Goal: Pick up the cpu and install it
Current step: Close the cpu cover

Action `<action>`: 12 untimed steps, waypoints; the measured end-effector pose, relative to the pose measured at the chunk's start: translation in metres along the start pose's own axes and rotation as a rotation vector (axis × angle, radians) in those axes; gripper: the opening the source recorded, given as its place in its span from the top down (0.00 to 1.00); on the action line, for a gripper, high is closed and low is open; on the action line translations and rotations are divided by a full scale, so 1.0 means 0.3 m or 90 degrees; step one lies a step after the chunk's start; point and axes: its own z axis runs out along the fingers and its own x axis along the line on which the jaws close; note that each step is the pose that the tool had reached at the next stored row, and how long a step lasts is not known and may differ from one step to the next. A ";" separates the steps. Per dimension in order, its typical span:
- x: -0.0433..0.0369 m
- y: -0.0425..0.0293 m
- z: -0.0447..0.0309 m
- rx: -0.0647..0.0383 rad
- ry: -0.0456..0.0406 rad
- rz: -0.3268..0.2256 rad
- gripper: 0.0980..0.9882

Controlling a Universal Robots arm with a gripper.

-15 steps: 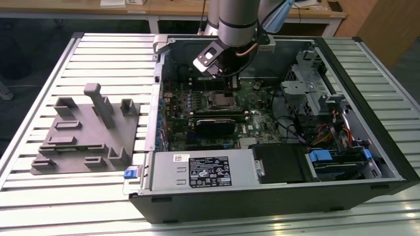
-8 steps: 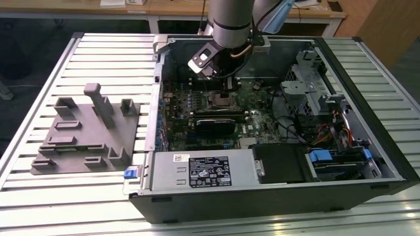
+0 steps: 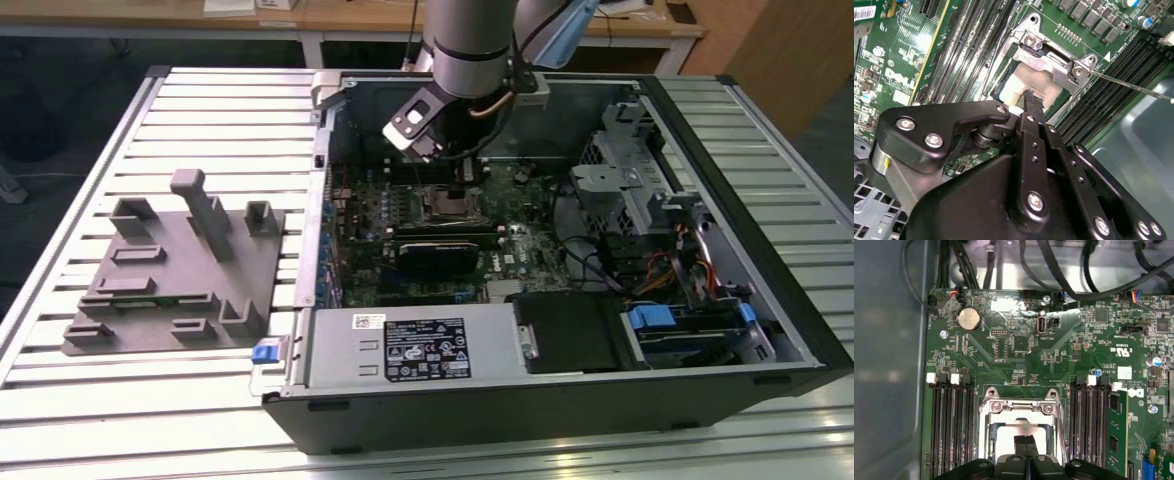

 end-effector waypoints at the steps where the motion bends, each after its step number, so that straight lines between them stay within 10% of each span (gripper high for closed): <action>1: 0.000 0.000 0.000 0.000 0.0003 -0.008 0.99; 12: 0.000 0.000 0.000 0.001 0.0025 -0.076 0.99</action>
